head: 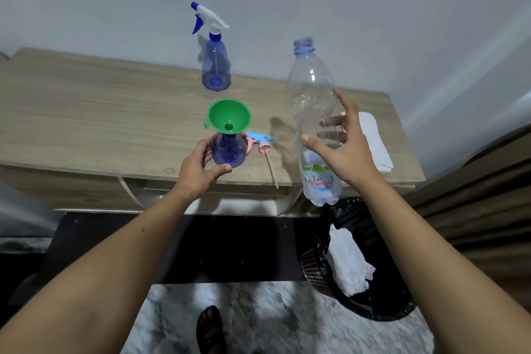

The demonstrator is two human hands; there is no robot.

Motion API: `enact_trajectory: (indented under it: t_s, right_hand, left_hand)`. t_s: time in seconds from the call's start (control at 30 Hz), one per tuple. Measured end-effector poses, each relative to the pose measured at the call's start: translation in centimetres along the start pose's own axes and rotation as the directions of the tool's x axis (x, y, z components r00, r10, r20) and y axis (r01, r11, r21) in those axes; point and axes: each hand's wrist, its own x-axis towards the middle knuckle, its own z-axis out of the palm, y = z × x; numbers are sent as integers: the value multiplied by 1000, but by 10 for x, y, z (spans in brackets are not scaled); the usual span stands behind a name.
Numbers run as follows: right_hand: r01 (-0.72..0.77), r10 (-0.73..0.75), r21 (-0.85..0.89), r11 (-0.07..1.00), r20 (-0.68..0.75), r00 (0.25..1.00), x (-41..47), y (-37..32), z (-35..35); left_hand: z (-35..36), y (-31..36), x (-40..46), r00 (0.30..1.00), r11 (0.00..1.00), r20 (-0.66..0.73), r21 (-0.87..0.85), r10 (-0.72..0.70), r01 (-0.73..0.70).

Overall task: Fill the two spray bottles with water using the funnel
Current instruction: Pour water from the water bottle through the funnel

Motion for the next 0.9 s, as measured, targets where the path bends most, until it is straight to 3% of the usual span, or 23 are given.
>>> enact_trajectory:
  t_s: [0.37, 0.9]
  right_hand:
    - [-34, 49, 116, 993, -136, 989, 58, 10, 22]
    - [-54, 115, 284, 957, -205, 972, 115, 29, 52]
  left_hand:
    - [1, -2, 1, 1000, 1000, -15, -12, -14, 13]
    - [0, -6, 2, 999, 999, -25, -30, -37, 36]
